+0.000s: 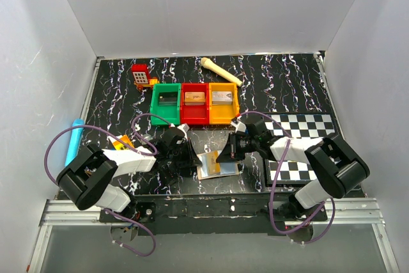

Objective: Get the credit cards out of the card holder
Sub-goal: Remove the credit card from the card holder.

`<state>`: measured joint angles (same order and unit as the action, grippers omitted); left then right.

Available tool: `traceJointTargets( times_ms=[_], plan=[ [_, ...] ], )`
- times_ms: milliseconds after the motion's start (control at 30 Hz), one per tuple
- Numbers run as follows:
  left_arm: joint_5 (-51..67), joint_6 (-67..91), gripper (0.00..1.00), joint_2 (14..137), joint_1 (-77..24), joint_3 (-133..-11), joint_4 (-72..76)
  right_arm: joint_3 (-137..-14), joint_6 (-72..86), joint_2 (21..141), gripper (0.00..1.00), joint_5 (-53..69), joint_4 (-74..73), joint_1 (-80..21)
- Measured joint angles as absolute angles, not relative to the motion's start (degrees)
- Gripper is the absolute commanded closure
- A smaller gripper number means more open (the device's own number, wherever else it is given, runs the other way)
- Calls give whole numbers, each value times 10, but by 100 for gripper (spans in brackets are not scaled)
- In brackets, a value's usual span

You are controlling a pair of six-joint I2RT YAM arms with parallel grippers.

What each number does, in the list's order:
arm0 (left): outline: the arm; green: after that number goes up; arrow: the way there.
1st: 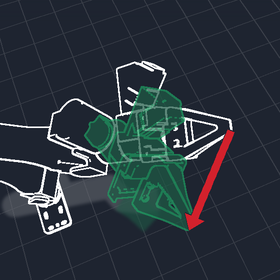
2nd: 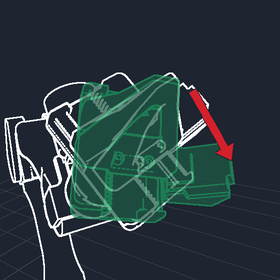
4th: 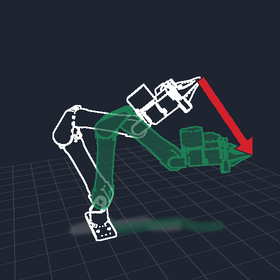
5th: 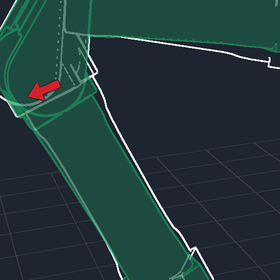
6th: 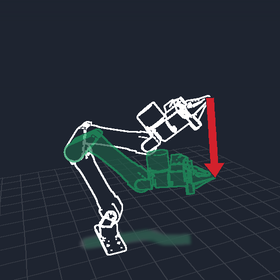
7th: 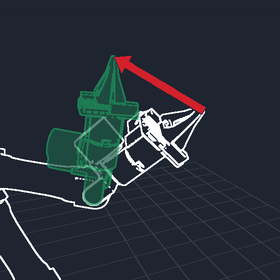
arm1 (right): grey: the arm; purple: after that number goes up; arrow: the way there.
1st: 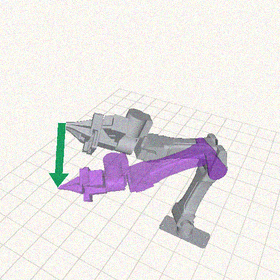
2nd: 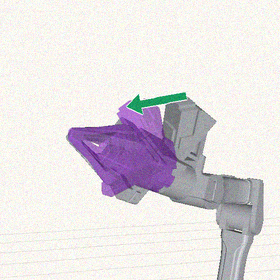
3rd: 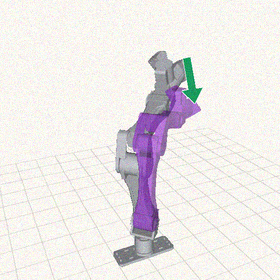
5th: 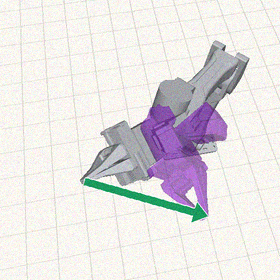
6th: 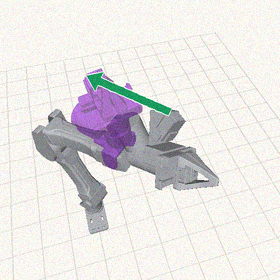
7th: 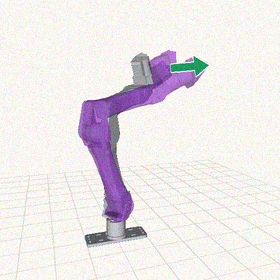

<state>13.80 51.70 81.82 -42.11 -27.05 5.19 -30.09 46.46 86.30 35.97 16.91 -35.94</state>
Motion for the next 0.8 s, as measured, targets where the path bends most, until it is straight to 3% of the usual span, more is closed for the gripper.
traceJointTargets(
  times_ms=[500,667,800],
  plan=[
    [138,518,99,818,-421,-270,52,-301,417,807,99,343,82,-335],
    [141,515,73,816,-421,-270,55,-301,403,779,99,336,46,-330],
    [140,504,61,801,-422,-270,53,-313,390,742,99,329,-3,-329]
  ],
)
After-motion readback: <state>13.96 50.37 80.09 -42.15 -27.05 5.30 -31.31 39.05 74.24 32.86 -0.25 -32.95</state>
